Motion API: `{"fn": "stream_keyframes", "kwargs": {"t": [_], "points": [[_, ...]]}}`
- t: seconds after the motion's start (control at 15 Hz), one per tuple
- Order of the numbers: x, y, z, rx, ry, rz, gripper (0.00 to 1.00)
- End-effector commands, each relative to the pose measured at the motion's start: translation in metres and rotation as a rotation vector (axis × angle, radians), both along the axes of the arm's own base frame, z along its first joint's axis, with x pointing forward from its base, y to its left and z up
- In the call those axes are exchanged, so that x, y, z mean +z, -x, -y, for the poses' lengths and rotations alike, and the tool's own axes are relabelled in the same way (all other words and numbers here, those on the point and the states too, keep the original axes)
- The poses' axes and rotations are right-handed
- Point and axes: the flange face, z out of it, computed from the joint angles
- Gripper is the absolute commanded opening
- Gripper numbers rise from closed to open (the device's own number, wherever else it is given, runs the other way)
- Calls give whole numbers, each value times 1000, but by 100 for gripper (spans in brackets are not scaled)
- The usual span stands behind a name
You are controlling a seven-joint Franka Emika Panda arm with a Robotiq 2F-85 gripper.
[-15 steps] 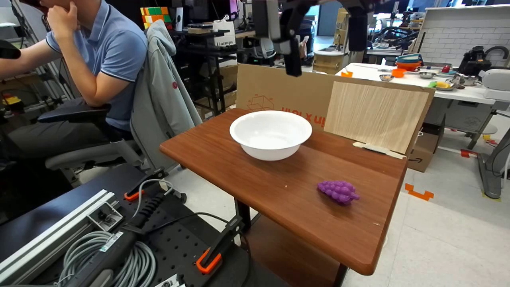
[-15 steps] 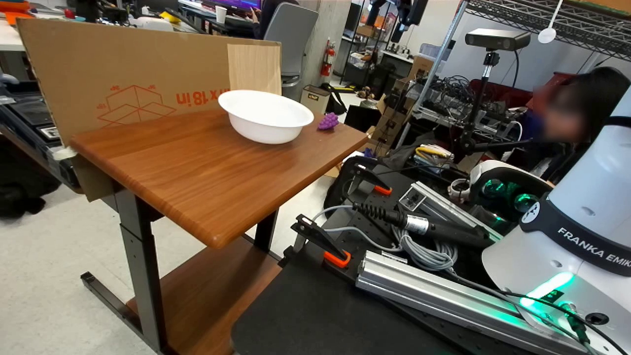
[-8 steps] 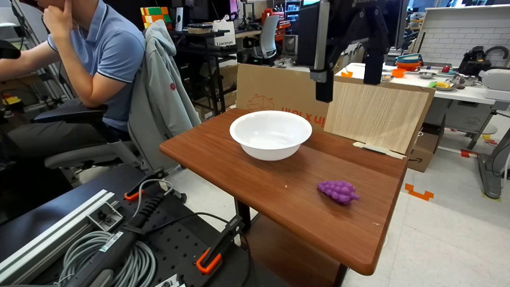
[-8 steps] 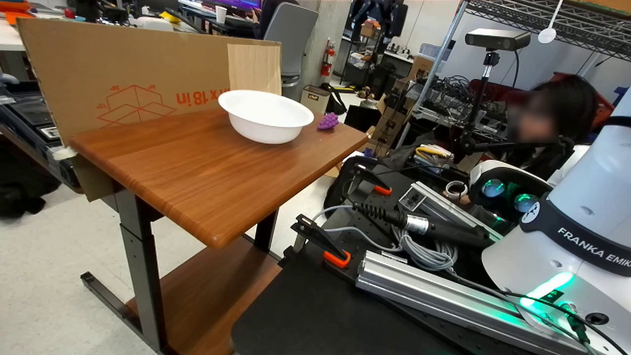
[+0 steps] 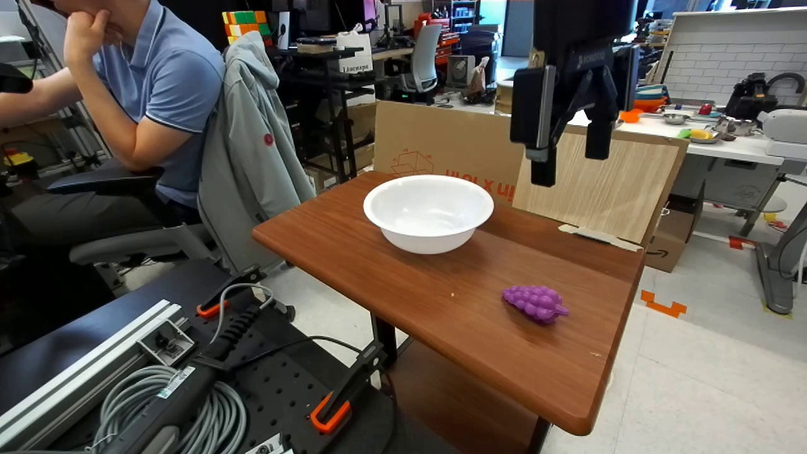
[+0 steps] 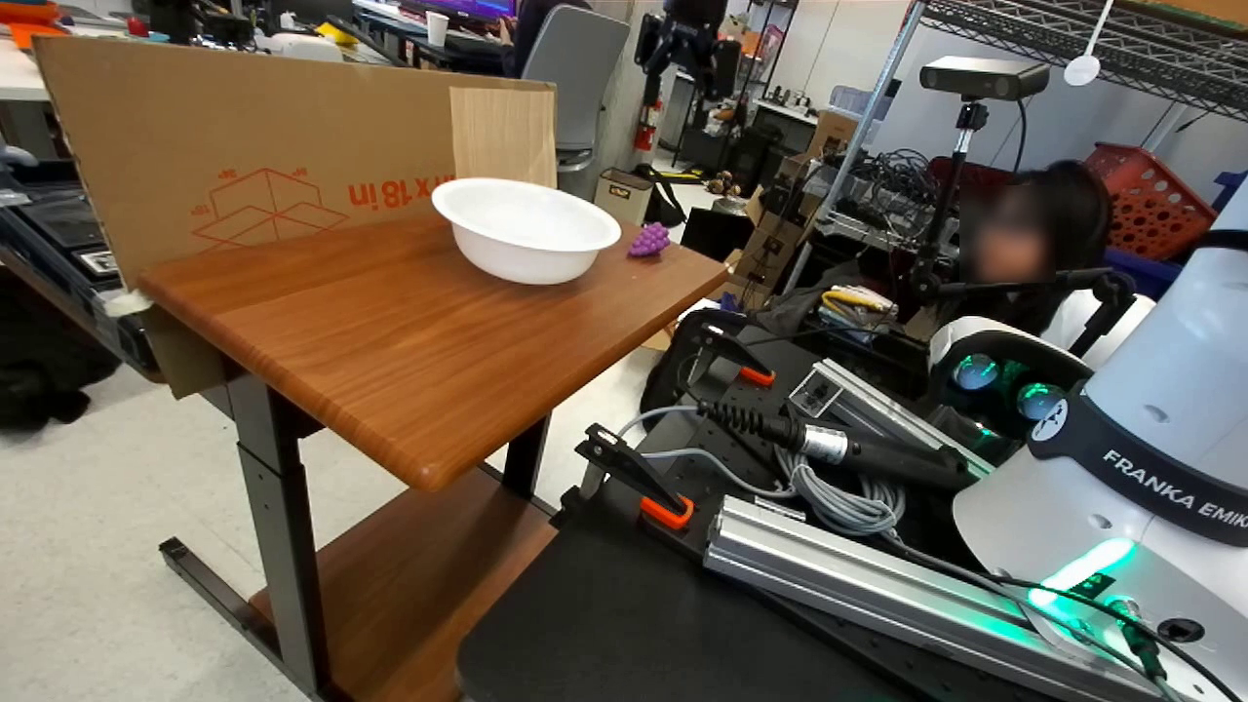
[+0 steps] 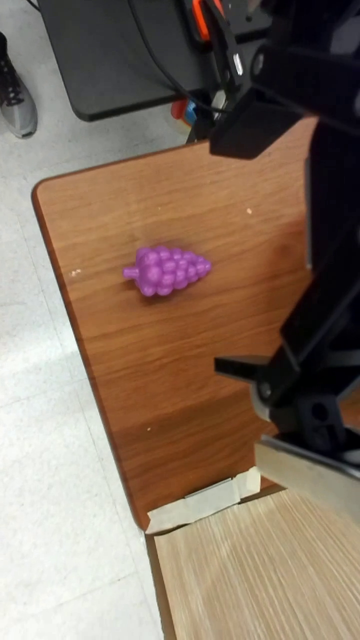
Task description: Pick up the purple object from the table and put it in the bowl
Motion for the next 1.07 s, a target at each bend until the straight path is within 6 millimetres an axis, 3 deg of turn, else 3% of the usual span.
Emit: {"fn": "stream_keyframes", "kwargs": {"t": [0.0,0.2,0.67,0.8,1.0], "points": [[-32,-28,-3,20,-11,22,100],[-51,-32,-12,57,0,-11,100],[-52,-27,-21,29,-5,-33,100],[-43,-20,-32,44,-16,-31,100],[-61,-6,-43,27,-21,-34,100]]}}
